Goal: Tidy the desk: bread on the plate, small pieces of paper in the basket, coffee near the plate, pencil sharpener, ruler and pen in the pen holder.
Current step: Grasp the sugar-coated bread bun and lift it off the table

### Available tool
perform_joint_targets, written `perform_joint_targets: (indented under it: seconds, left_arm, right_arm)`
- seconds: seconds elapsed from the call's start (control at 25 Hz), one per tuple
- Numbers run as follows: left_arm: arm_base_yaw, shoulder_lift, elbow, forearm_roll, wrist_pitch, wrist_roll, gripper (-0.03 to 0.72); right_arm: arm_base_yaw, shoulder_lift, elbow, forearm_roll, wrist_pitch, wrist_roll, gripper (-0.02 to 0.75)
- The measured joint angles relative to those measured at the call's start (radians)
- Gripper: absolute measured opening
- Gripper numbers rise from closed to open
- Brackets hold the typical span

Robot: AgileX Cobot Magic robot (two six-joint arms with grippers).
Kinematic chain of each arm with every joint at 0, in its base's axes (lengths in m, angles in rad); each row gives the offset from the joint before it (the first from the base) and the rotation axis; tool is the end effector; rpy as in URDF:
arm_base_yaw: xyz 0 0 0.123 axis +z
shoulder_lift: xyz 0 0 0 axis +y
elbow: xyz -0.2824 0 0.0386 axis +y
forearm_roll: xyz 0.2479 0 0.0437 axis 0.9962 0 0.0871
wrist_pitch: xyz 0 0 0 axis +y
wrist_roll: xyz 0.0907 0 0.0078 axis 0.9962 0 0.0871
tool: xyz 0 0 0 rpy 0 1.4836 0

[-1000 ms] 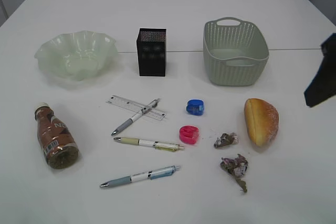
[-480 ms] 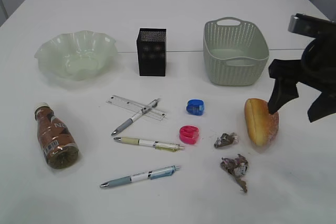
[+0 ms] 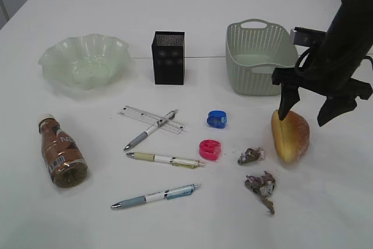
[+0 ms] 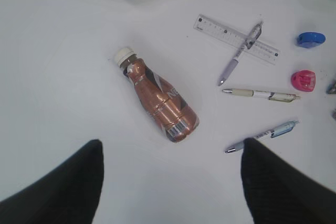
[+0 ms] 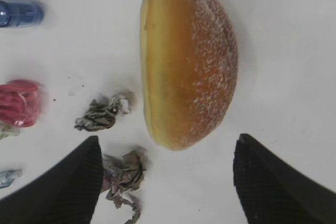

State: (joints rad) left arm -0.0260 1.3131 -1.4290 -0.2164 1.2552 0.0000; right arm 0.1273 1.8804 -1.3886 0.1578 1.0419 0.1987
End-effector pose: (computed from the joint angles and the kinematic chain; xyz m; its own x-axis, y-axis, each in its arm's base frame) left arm 0.2506 -0.0251 0.4008 -0.8714 -0.0440 -0.4887 0.0687 0.9752 -0.2103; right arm 0.3689 0.0597 0.2122 -0.9850 0.1488 -0.0874 0.1330 0.9773 0.1650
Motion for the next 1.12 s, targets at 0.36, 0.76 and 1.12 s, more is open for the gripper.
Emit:
perform_joint_targets:
  seconds: [0.36, 0.76, 1.12]
  left_arm:
    - [0.0, 0.0, -0.002, 0.0, 0.0, -0.005, 0.596]
    - [0.0, 0.0, -0.002, 0.0, 0.0, -0.005, 0.593]
    - [0.0, 0.0, -0.002, -0.002, 0.0, -0.007, 0.591]
  right_arm:
    - [0.012, 0.108, -0.087, -0.078, 0.084, 0.046, 0.566]
    - [0.065, 0.158, -0.087, -0.132, 0.07, 0.085, 0.566]
    - [0.065, 0.158, -0.087, -0.17, 0.047, 0.104, 0.566]
